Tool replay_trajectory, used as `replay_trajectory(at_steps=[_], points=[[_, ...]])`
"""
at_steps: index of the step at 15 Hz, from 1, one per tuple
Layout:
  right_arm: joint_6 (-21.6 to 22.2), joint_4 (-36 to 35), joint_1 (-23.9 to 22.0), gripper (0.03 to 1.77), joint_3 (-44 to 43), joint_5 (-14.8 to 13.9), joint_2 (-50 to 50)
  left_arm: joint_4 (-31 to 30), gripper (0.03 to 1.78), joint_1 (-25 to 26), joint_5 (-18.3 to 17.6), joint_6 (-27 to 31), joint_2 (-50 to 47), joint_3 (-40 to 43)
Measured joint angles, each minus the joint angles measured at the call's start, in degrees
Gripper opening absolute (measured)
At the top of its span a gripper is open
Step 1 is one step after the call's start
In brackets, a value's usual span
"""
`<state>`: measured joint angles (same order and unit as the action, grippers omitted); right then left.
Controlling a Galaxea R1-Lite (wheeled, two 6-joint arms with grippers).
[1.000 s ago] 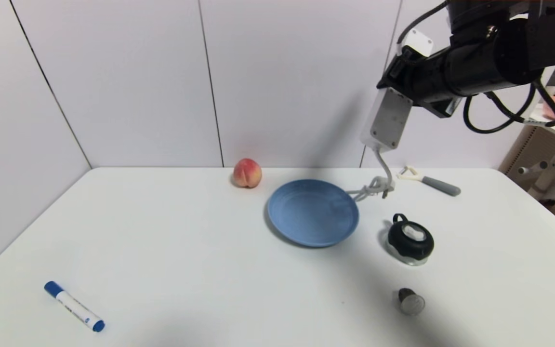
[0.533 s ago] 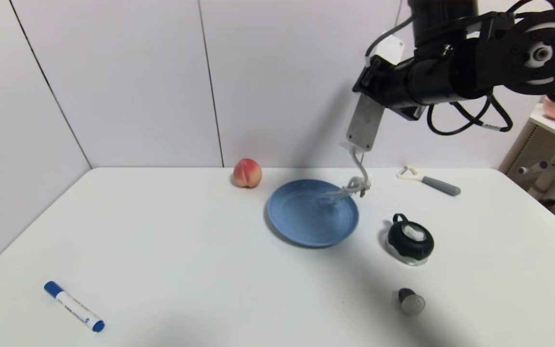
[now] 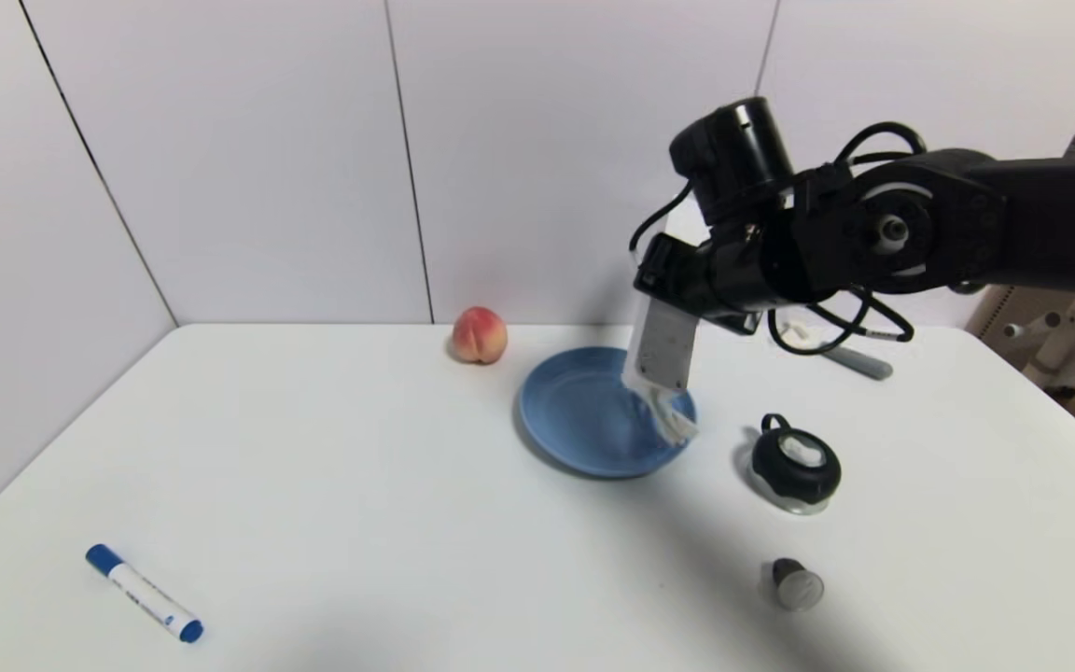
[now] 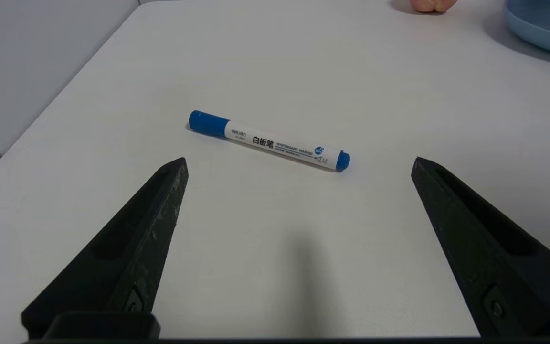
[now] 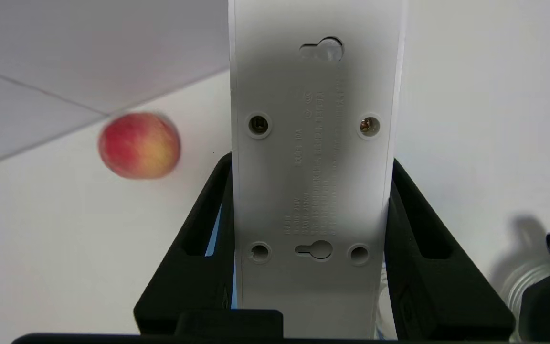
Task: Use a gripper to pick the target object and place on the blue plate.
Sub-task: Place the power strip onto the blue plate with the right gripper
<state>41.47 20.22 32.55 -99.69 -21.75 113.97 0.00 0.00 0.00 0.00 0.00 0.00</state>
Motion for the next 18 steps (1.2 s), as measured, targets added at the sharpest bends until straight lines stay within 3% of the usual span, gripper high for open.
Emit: replay_trajectory(at_steps=[7,18], points=[[6.55,0.09,3.12,0.85,5.9,-0.46,4.04,0.0,1.69,0.0,0.0,0.0,0.0,0.0],[6.57,-0.09,4.55,0.85,4.08,-0.62,9.48,0.0,1.69,0.0,0.0,0.0,0.0,0.0]])
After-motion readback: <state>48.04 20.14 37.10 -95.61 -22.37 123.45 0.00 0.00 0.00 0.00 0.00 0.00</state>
